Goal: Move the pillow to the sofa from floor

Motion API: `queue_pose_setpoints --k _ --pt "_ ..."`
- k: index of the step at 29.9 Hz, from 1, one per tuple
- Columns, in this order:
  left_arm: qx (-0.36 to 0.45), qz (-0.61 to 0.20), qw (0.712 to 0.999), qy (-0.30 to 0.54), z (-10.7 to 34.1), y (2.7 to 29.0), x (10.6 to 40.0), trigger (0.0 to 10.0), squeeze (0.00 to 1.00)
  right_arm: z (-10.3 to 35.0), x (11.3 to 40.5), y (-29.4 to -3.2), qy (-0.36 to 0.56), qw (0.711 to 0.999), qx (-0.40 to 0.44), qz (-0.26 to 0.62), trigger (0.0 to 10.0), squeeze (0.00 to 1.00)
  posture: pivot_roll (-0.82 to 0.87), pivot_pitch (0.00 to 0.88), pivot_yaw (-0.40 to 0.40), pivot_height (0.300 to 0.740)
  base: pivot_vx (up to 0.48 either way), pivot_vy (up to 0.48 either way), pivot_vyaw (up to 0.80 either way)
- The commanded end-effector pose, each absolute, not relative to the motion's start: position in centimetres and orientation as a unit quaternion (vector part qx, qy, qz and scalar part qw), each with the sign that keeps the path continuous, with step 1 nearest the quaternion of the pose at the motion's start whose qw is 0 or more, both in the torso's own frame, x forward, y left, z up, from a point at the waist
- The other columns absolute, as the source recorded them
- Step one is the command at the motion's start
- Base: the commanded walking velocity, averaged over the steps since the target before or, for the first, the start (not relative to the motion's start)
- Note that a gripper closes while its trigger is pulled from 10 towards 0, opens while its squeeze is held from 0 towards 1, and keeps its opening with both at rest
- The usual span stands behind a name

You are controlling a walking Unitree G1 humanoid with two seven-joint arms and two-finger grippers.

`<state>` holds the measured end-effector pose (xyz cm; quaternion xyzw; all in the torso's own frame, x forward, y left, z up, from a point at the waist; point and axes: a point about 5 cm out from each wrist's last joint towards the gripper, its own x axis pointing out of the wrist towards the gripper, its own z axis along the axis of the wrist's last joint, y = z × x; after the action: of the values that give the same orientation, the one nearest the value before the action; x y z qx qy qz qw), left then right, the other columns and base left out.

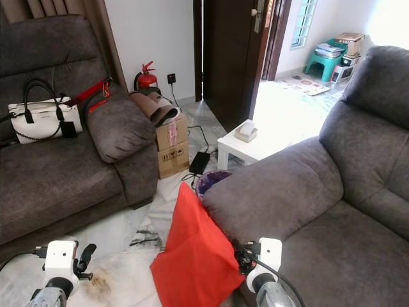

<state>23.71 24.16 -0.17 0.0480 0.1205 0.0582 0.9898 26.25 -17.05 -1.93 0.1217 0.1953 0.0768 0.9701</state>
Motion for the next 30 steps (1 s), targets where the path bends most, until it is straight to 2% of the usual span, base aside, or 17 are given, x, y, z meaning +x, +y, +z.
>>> queue_pose_setpoints --k 1,22,26,30 --pt "0.043 0.065 0.99 0.116 -0.1 24.4 23.5 10.0 0.0 -1.8 26.3 -16.8 0.191 0.971 0.121 0.081 10.0 0.0 0.04 0.03 0.04 0.646 0.0 0.0 0.0" --pt "0.04 0.06 0.991 0.115 0.0 24.6 22.9 10.0 0.0 -2.1 26.3 -15.6 0.211 0.966 0.106 0.101 10.0 0.0 0.06 0.065 0.054 0.646 0.0 0.0 0.0" --pt "0.039 0.061 0.991 0.116 -0.1 24.5 22.9 10.0 0.0 -2.0 26.5 -15.5 0.209 0.967 0.105 0.104 10.0 0.0 0.06 0.063 0.054 0.621 0.0 0.0 0.0" --pt "0.035 0.062 0.991 0.115 0.0 24.5 22.9 10.0 0.0 -1.7 26.7 -15.7 0.199 0.969 0.108 0.099 10.0 0.0 0.07 0.062 0.056 0.621 0.0 0.0 0.0"
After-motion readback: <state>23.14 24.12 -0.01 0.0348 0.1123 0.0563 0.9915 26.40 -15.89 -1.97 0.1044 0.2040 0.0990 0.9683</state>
